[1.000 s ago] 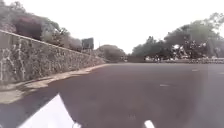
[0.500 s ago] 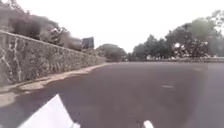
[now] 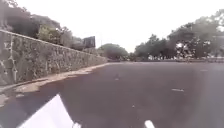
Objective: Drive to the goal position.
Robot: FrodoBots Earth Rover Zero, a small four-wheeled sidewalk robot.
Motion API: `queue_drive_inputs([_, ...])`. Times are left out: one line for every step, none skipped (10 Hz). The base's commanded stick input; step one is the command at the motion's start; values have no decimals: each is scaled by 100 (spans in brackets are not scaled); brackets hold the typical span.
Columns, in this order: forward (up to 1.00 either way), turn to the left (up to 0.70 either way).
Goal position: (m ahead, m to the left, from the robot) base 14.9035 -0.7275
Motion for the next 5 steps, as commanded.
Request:
queue_drive_inputs([50,0])
queue_drive_inputs([50,0])
queue_drive_inputs([50,0])
queue_drive_inputs([50,0])
queue_drive_inputs([50,0])
